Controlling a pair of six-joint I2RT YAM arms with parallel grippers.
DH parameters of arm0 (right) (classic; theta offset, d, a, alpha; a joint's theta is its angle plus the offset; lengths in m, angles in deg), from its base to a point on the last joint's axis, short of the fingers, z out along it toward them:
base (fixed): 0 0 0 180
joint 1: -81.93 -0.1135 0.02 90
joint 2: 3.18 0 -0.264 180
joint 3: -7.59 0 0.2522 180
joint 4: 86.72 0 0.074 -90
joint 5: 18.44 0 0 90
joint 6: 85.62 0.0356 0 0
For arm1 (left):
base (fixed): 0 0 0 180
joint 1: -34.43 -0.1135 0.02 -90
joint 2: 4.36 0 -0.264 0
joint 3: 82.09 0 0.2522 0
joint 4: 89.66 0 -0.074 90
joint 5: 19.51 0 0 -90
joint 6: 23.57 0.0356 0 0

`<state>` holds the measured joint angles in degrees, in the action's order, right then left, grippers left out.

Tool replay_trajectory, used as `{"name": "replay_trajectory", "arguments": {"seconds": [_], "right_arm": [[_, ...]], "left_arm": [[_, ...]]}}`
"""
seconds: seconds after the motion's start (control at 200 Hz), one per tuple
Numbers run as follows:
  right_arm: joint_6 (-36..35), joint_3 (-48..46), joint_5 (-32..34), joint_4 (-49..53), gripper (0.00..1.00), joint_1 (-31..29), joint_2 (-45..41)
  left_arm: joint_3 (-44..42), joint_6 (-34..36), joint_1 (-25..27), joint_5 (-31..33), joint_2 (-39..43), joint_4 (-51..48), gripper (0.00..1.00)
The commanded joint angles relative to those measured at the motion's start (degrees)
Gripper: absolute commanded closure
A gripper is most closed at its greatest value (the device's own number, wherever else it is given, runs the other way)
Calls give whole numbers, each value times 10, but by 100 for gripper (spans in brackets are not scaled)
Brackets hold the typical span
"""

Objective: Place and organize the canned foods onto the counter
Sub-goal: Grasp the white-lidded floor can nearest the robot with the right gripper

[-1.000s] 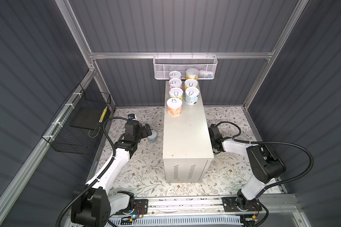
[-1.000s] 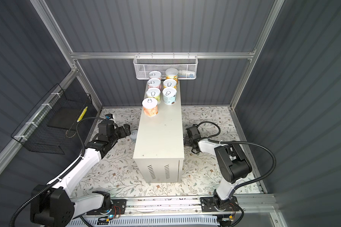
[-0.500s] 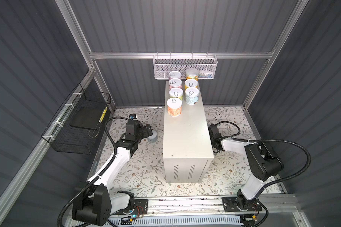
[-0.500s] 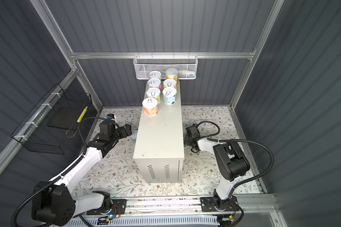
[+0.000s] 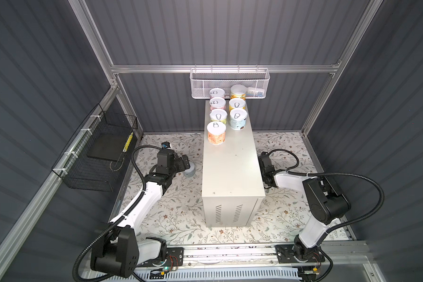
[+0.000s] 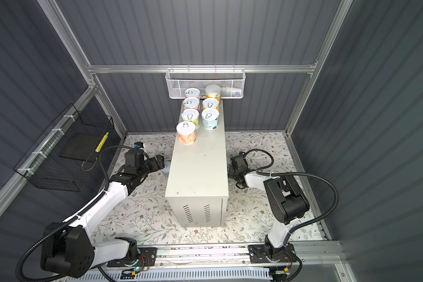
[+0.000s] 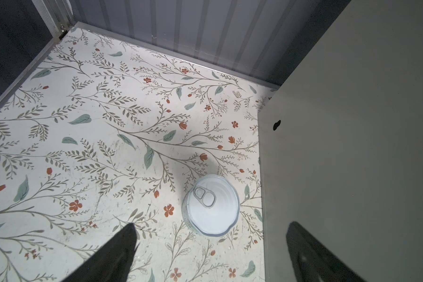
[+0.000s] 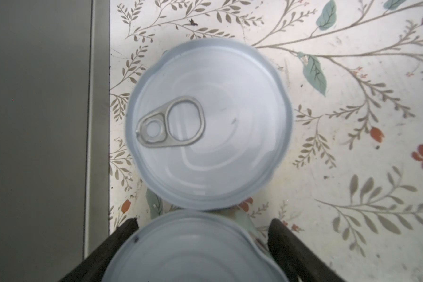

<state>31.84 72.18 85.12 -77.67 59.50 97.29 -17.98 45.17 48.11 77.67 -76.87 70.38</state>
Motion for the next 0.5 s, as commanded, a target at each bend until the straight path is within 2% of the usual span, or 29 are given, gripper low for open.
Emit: {"name": "replay_trajectory", "arguments": {"seconds": [0.0,0.33,0.495], "right_arm": [[13,-8,16,9,12,-3,11],[19,-9,23,21,13,-9,20],[20,-11,26,25,18,-12,21]], "left_arm": [[2,-4,-3,-11,0,4,3],[-1,-4,-3,-14,-2,7,3],[-1,-4,-3,-14,-4,7,3]]}}
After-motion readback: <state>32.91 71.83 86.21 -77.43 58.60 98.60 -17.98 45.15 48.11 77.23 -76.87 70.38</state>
